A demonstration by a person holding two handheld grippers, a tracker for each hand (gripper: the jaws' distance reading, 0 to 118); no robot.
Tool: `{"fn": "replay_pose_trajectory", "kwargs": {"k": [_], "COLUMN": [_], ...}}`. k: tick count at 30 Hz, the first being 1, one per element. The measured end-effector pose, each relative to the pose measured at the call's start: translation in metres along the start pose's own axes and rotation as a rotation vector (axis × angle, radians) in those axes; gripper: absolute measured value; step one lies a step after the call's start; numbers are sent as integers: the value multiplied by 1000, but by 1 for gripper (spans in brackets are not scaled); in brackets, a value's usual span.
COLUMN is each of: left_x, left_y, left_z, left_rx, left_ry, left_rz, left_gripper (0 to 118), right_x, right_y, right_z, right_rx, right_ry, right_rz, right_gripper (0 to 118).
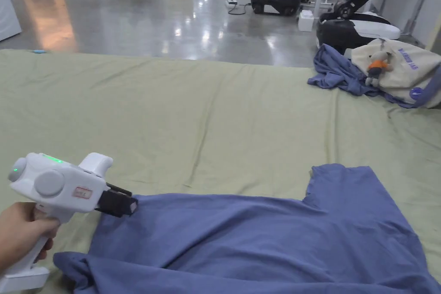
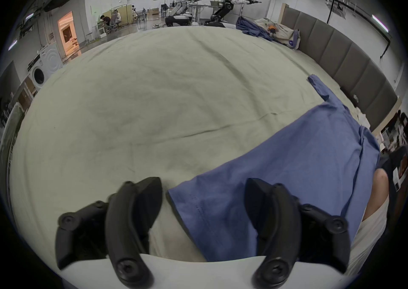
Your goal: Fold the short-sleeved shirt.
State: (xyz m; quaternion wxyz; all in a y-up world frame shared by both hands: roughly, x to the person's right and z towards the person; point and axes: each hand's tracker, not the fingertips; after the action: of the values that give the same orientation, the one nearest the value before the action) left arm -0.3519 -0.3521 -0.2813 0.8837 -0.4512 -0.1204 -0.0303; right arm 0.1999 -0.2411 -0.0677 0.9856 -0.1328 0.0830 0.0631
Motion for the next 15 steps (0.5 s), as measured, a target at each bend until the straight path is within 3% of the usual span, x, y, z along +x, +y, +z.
{"fn": "replay_pose_trajectory", "kwargs": {"k": [1, 3, 10, 11, 12, 13, 15], "left_x": [5, 13, 37, 36, 36, 36, 36], "left_y": [-1, -1, 1, 3, 5, 7, 10], "left_z": [1, 5, 27, 31, 35, 38, 46], "left_rx": [-2, 8, 53, 67, 70, 73, 88], "left_ry": [30, 46, 46, 41, 46, 48, 46], "left_rz": [-41, -103, -129, -129, -127, -122, -117], "left_gripper": [55, 5, 5, 5, 5, 5, 5], "right_x": [-1, 0, 18, 25, 33, 41, 57], "right_y": [0, -1, -3, 0, 3, 6, 11], "right_z": [0, -1, -9, -15, -22, -34, -62], "right_rx": [-3, -12, -41, -69, -118, -154, -201], "right_ry": [-1, -3, -13, -4, 10, 43, 70], "right_rz": [8, 15, -16, -28, -36, -43, -52], "right_gripper": [2, 2, 4, 16, 36, 64, 94]}}
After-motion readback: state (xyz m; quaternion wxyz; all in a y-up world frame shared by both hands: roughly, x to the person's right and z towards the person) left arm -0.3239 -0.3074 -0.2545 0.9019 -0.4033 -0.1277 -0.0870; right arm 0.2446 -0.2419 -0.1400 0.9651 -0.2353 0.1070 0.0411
